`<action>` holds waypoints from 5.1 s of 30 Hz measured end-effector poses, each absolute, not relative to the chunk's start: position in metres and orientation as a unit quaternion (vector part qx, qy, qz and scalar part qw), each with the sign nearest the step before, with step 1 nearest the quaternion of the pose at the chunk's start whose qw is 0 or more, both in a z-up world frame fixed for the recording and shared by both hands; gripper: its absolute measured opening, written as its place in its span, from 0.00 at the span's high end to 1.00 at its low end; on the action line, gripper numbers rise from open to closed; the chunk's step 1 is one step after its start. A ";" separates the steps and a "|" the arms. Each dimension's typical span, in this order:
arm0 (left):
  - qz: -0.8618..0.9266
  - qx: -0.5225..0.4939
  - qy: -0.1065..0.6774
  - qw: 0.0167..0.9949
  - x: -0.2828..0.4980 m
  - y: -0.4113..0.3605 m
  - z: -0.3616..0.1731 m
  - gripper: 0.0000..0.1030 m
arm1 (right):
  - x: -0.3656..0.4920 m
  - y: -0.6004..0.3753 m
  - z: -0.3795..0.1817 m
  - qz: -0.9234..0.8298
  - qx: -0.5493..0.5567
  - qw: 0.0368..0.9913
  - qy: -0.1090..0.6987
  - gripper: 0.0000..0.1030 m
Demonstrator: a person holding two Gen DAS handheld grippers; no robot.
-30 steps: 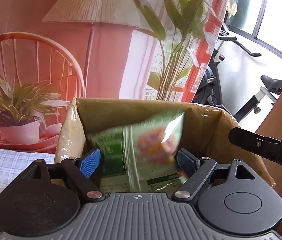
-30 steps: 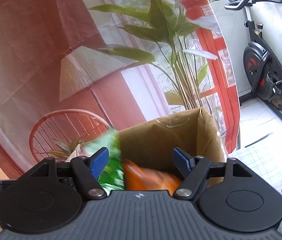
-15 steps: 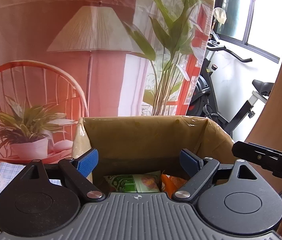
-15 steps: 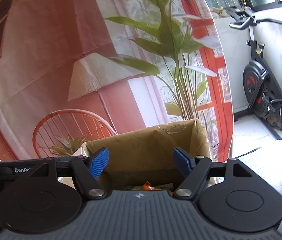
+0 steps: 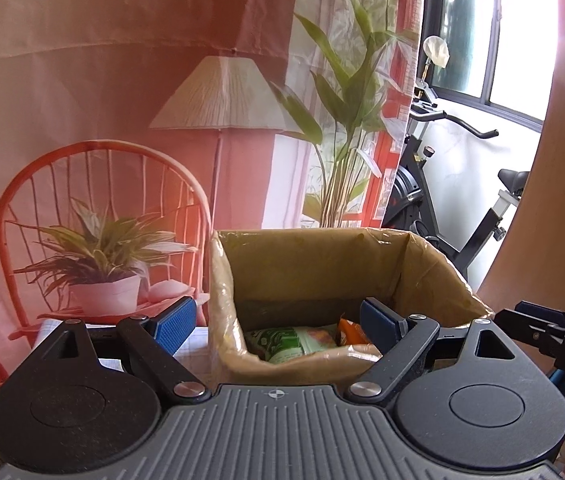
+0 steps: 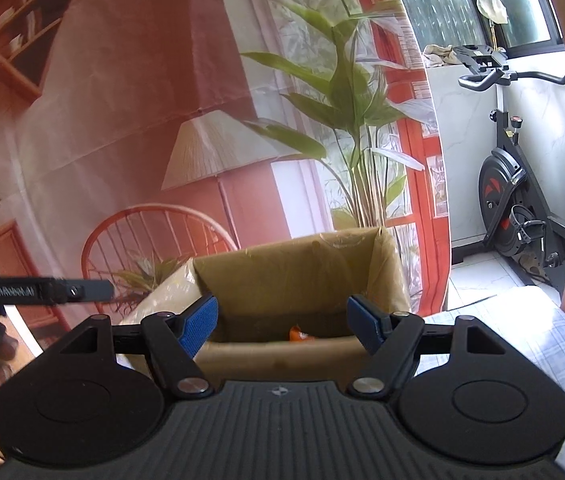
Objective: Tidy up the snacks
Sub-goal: 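Withdraw both tools from the box back toward the remaining snacks, then grasp the yellow chip bag with the left tool while the right tool grasps an orange bag, then lift both bags into the box and open both tools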
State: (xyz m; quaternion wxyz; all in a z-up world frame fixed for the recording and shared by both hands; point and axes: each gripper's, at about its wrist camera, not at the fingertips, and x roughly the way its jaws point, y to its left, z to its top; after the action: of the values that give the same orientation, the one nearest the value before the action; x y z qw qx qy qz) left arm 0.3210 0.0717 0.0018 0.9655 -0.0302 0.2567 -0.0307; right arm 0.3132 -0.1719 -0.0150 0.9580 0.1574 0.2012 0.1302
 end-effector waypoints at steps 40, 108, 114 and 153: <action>0.015 -0.031 0.297 0.954 0.235 0.083 -0.111 0.15 | 0.247 -0.096 -0.151 0.178 -0.092 0.924 0.326 0.12; -0.043 -0.036 0.390 0.919 0.311 0.065 -0.180 0.40 | 0.257 -0.129 -0.153 0.175 -0.019 0.934 0.312 0.34; -0.031 -0.057 0.372 0.926 0.298 0.076 -0.168 0.41 | 0.255 -0.131 -0.152 0.170 -0.019 0.936 0.307 0.34; -0.086 -0.056 0.203 0.974 0.240 0.060 -0.040 0.41 | 0.251 -0.143 -0.077 0.177 -0.003 0.961 0.211 0.34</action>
State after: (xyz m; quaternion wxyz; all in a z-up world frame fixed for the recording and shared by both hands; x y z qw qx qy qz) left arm 0.2402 0.0600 -0.0397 0.9739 -0.0562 0.2027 -0.0858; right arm 0.2512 -0.1431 -0.0769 0.9613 -0.0030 0.2111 0.1771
